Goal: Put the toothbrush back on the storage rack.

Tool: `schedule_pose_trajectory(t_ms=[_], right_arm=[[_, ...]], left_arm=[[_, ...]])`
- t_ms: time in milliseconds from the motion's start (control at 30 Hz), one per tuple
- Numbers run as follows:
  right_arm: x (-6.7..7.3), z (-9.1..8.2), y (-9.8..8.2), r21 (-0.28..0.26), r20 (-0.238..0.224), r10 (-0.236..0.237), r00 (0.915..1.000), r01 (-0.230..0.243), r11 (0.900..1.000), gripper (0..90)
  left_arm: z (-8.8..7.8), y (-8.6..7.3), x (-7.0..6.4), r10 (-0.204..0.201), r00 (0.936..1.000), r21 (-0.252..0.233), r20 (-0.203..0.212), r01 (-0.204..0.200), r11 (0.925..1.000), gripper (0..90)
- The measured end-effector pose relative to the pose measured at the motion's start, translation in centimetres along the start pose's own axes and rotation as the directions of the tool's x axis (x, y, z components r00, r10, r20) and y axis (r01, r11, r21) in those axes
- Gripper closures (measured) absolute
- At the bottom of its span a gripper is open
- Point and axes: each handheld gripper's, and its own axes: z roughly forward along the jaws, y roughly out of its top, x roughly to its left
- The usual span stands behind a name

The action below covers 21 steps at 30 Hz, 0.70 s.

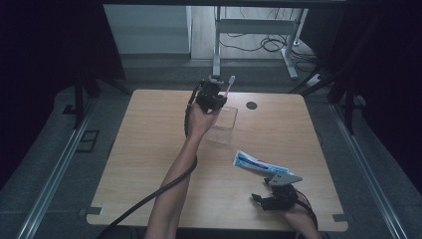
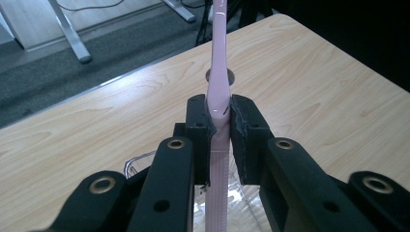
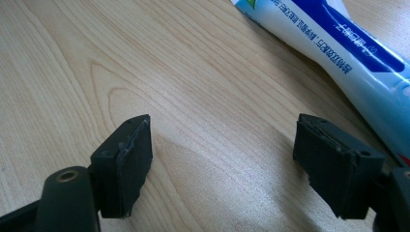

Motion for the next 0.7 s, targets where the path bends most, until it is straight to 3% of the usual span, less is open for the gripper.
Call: schedule_pose_trajectory(t_ms=[700], right_arm=[[0.0, 0.0, 0.0, 0.000, -0.002, 0.001, 1.0000, -0.001, 1.000, 21.9]], left_arm=[[2.3, -2.5, -0.6, 0.034, 0.9991, 0.069, -0.027, -0.032, 0.9971, 78.8]])
